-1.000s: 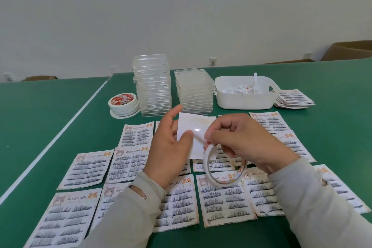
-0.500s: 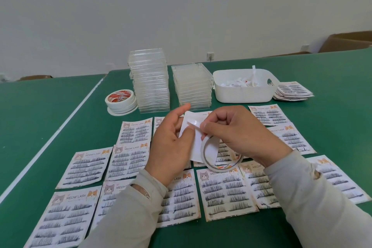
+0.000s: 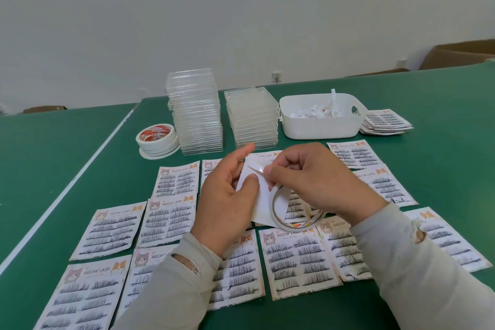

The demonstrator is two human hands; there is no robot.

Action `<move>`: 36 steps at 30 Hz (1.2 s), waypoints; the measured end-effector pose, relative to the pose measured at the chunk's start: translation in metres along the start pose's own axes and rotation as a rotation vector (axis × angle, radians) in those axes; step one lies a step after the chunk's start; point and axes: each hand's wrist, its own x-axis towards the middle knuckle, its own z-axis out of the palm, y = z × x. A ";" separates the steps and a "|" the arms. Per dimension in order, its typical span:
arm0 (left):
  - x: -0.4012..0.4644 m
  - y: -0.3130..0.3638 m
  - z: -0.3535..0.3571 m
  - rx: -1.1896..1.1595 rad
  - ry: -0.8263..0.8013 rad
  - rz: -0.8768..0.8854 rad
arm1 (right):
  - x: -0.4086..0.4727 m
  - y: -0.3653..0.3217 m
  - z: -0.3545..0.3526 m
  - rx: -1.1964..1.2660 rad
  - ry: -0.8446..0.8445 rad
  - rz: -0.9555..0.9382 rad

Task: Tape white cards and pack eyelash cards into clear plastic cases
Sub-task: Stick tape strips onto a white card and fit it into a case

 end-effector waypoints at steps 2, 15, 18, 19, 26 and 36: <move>0.000 0.000 0.000 0.001 -0.002 0.001 | 0.000 0.000 -0.001 -0.004 0.005 0.004; 0.000 0.001 0.001 0.031 0.022 0.025 | -0.001 0.000 -0.002 -0.035 0.011 0.005; 0.000 0.000 0.001 0.047 0.039 0.044 | -0.001 0.000 -0.002 -0.035 0.010 0.002; 0.000 -0.001 0.001 0.050 0.046 0.051 | -0.001 0.000 -0.002 -0.038 0.008 0.002; 0.002 -0.001 0.002 0.065 0.048 0.058 | 0.000 0.002 -0.002 -0.045 0.007 0.004; 0.001 0.000 0.003 0.059 0.055 0.072 | 0.000 0.004 0.001 -0.082 0.079 0.033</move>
